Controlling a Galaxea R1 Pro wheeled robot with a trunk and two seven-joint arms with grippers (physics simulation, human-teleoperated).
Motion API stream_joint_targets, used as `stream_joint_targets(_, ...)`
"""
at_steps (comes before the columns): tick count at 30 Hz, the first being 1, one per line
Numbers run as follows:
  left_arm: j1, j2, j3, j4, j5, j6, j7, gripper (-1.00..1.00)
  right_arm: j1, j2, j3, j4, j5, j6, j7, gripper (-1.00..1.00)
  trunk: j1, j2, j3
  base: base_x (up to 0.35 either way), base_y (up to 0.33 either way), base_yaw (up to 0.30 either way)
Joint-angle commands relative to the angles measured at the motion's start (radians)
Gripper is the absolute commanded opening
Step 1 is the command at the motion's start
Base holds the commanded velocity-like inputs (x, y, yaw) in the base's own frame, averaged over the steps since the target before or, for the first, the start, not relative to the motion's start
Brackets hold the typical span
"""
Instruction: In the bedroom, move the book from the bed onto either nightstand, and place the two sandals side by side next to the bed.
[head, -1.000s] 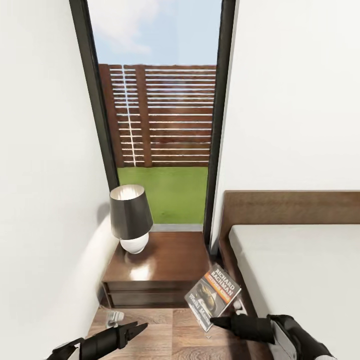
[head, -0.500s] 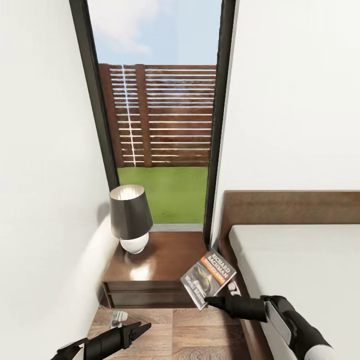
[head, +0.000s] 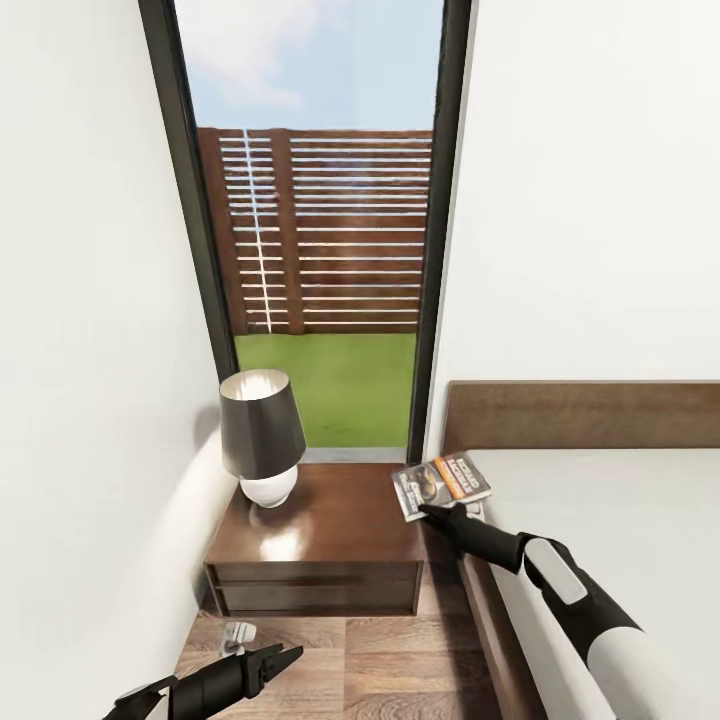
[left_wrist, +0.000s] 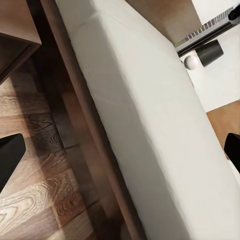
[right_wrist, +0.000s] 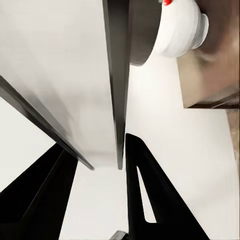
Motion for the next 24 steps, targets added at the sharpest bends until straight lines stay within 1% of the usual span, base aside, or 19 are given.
stream_joint_targets(1,-0.001,0.001,-0.006,0.0,0.01,0.01,-0.002,1.0,-0.001,0.0,0.003,0.0,-0.007,0.001,-0.006,-1.0,0.0,-0.001,-0.001,0.0,0.0,0.0)
stream_joint_targets(3,0.0,0.001,-0.006,0.0,0.01,0.01,-0.002,1.0,-0.001,0.009,0.004,0.001,-0.011,0.001,-0.017,-1.0,0.0,-0.001,-0.001,0.0,0.0,0.0)
stream_joint_targets(4,0.0,0.001,-0.007,0.0,0.01,0.01,-0.002,1.0,-0.001,0.025,0.004,0.001,-0.011,0.001,-0.02,-1.0,0.0,-0.001,-0.001,0.0,0.0,0.0)
stream_joint_targets(6,0.0,0.001,-0.007,0.0,0.01,0.01,-0.002,1.0,-0.001,0.068,0.005,0.002,-0.009,0.001,-0.023,-1.0,0.0,-0.001,-0.001,0.0,0.0,0.0)
stream_joint_targets(7,0.0,0.001,-0.007,0.0,0.01,0.01,-0.002,1.0,-0.001,0.084,0.006,0.003,-0.007,0.001,-0.025,-1.0,0.0,-0.001,-0.001,0.0,0.0,0.0)
stream_joint_targets(10,0.0,0.0,-0.007,0.0,0.01,0.01,-0.002,1.0,-0.001,0.104,0.007,0.004,-0.005,0.001,-0.026,-1.0,0.0,-0.001,-0.001,0.0,0.0,0.0)
stream_joint_targets(12,0.0,0.0,-0.007,0.0,0.01,0.01,-0.001,1.0,-0.001,0.113,0.008,0.004,-0.004,0.001,-0.027,-1.0,0.0,-0.001,-0.001,0.0,0.0,0.0)
stream_joint_targets(15,0.0,0.0,-0.007,0.0,0.011,0.01,0.0,1.0,-0.001,0.114,0.009,0.004,-0.004,0.001,-0.027,-1.0,0.0,-0.001,-0.001,0.0,0.0,0.0)
stream_joint_targets(19,0.0,-0.004,-0.007,0.028,0.01,0.01,0.001,1.0,-0.001,0.112,0.009,0.01,-0.004,0.001,-0.026,-1.0,0.0,-0.001,-0.001,0.007,0.0,0.0)
stream_joint_targets(24,0.001,-0.008,-0.007,0.034,0.01,0.01,0.002,1.0,-0.001,0.113,0.009,0.013,-0.004,0.001,-0.026,-1.0,0.0,-0.001,-0.001,0.204,-0.021,0.0)
